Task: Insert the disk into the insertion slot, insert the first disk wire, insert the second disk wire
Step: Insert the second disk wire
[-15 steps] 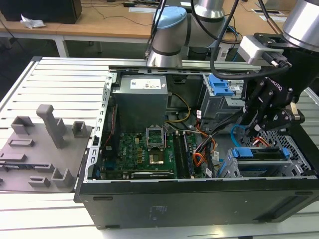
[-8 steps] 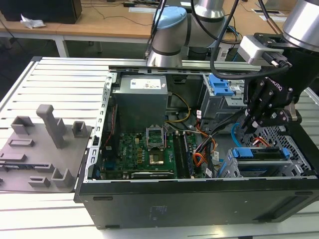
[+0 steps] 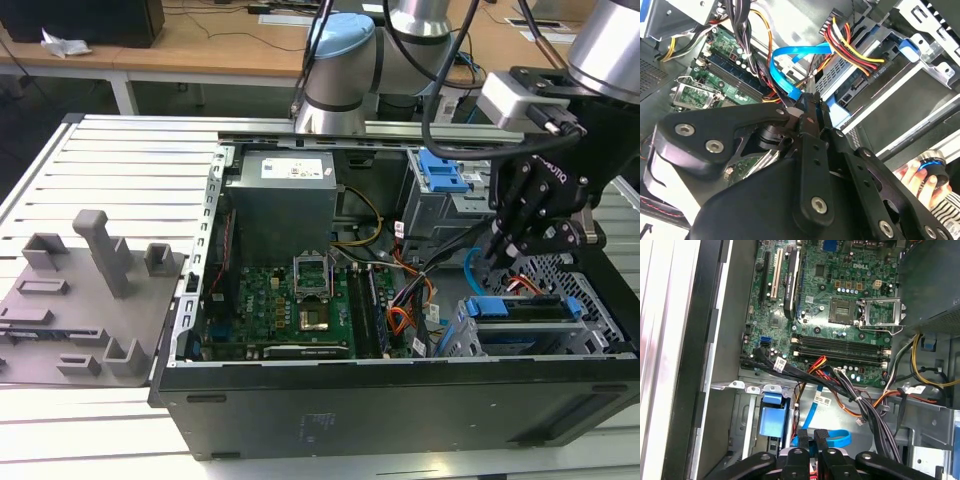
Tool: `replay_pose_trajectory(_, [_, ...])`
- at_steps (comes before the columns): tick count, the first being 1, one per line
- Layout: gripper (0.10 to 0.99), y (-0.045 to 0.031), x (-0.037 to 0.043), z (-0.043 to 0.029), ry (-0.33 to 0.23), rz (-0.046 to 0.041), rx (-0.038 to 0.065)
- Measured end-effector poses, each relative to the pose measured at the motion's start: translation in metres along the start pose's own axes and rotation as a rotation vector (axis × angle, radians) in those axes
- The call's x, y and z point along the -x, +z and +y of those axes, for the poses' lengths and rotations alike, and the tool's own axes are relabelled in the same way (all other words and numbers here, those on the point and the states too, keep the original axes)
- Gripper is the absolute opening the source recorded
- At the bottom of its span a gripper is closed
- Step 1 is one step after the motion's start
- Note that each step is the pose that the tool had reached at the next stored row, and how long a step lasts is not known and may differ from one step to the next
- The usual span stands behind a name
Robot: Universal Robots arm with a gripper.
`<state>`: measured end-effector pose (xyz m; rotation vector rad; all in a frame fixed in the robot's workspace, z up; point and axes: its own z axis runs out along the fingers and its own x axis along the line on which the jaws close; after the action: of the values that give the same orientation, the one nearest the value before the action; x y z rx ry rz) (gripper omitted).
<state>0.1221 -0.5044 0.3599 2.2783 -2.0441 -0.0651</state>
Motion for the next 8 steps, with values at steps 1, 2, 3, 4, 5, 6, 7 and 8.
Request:
replay_pose_trajectory(1, [0.165,0.0001,-0.0015,0.0002,0.000,-0.0001,0.000])
replay_pose_trajectory(2, [0.165,0.0001,-0.0028,0.0003,0.000,0.0000,0.000])
replay_pose_trajectory(3, [0.165,0.0001,-0.0047,0.0005,0.000,0.0000,0.000])
replay_pose_trajectory(4, [0.165,0.0002,-0.0062,0.0007,0.000,0.0000,0.000])
replay_pose_trajectory(5, [0.165,0.0003,-0.0091,0.0010,0.000,0.0000,0.000])
replay_pose_trajectory(6, [0.165,0.0004,-0.0128,0.0014,0.000,-0.0001,0.000])
replay_pose_trajectory(7, [0.165,0.0005,-0.0155,0.0017,0.000,0.0000,0.000])
replay_pose_trajectory(8, [0.165,0.0006,-0.0183,0.0020,0.000,0.0000,0.000])
